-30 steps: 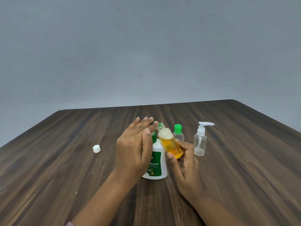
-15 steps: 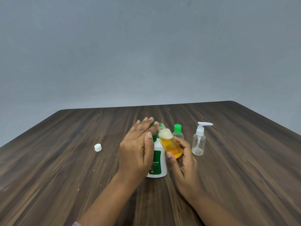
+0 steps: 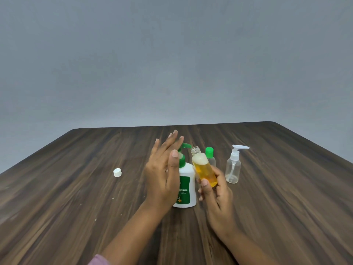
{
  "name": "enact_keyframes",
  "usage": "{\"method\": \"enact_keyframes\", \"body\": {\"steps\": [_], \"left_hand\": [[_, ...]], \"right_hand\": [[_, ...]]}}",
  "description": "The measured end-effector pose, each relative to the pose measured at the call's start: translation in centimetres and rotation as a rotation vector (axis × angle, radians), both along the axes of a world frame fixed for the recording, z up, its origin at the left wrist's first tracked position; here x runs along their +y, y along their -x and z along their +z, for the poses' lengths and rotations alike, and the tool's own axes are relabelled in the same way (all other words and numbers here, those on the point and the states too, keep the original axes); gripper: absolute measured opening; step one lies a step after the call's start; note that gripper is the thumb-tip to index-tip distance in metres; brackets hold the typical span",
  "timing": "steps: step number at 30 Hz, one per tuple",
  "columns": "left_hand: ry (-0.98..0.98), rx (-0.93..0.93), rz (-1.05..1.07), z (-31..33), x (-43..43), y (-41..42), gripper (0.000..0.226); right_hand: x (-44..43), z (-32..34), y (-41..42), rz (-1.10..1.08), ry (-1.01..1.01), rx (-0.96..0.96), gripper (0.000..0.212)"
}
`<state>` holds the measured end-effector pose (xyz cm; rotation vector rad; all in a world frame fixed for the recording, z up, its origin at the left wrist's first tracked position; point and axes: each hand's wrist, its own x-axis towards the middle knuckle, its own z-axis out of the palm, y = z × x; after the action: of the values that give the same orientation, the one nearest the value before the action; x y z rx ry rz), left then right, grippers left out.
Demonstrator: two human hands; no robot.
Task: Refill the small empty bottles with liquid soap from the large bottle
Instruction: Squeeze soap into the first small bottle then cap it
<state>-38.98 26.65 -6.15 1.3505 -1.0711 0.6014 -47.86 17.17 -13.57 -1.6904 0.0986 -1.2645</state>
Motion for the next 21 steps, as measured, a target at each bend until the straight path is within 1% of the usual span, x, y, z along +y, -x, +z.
{"method": "enact_keyframes", "body": {"steps": [2,4,6,7,8,10,12,14,15,17,19,21], "left_hand": [[0.082,0.077,-0.009,0.4,0.2,-0.2,0.036],[0.149,0.171,0.053,0.5,0.7,-1.4,0.03],[0.167,0.257,0.202,-0.4,1.3,-3.9,0.028],[0.124,0.292,0.302,-1.2,1.8,-5.7,0.029],[0.034,0.329,0.398,-2.2,2.3,-7.7,0.03],[-0.273,0.379,0.548,-4.2,3.3,-11.3,0.038],[-0.626,0.358,0.622,-5.7,4.3,-13.7,0.047],[-0.878,0.308,0.636,-6.6,5.0,-14.8,0.053],[-0.955,0.282,0.631,-6.8,5.3,-15.1,0.054],[-1.044,0.24,0.61,-7.0,5.6,-15.7,0.055],[-1.096,0.226,0.581,-7.0,5.7,-15.8,0.051],[-1.124,0.211,0.585,-7.0,5.8,-15.7,0.043]], "right_hand": [[-0.2,-0.4,-0.1,-0.018,-0.012,0.001,0.034],[-0.4,-0.7,-0.2,-0.034,-0.021,-0.003,0.034],[-0.5,-0.7,-0.2,-0.038,-0.031,-0.006,0.033],[-0.5,-0.6,-0.2,-0.034,-0.032,-0.008,0.032],[-0.4,-0.5,-0.2,-0.027,-0.031,-0.013,0.032],[-0.3,-0.4,-0.1,-0.014,-0.024,-0.015,0.033],[-0.1,-0.3,-0.1,-0.013,-0.014,-0.01,0.036],[-0.1,-0.2,-0.1,-0.018,-0.007,-0.012,0.033],[-0.1,-0.1,-0.1,-0.019,-0.005,-0.012,0.032],[-0.2,-0.2,-0.1,-0.021,-0.003,-0.007,0.035],[-0.3,-0.3,-0.2,-0.025,0.0,-0.005,0.037],[-0.3,-0.3,-0.2,-0.025,0.008,-0.002,0.034]]}}
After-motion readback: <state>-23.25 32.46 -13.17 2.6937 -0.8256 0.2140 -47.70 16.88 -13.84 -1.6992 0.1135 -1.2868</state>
